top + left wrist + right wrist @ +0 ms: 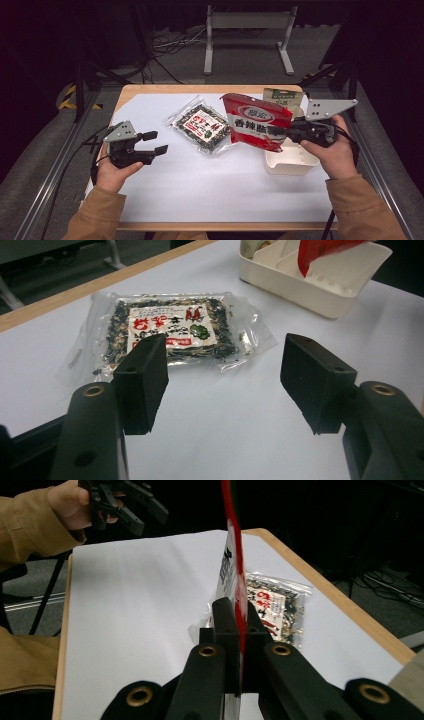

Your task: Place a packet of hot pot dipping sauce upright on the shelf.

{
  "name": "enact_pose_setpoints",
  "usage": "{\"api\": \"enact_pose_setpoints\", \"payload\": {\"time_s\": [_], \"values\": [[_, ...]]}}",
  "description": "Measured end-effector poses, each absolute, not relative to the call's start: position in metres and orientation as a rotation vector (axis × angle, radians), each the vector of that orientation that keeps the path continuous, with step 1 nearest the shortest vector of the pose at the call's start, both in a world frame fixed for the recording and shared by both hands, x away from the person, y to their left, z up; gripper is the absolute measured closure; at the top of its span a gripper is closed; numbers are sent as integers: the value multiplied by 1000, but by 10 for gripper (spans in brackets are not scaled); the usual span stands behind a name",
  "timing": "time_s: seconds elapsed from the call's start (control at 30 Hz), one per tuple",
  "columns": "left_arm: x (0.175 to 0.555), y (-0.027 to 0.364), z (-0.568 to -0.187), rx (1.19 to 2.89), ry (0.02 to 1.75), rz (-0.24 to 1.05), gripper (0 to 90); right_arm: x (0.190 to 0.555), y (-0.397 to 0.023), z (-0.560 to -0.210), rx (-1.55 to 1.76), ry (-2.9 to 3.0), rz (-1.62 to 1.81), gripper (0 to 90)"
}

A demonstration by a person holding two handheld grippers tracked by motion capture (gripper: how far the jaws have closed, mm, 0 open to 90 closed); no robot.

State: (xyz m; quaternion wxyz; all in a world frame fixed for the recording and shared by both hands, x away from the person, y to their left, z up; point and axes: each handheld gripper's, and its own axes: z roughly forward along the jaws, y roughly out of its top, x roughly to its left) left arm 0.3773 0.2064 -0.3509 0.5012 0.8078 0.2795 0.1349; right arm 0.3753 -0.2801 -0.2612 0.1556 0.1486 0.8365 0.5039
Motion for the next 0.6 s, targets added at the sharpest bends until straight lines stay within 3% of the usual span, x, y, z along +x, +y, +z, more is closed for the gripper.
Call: {"api": "enact_pose_setpoints", "payload": {"time_s": [0.6], "values": [[385, 217, -378, 1937, 750, 332, 364, 401, -317, -251, 477, 2314, 1402, 897]]}}
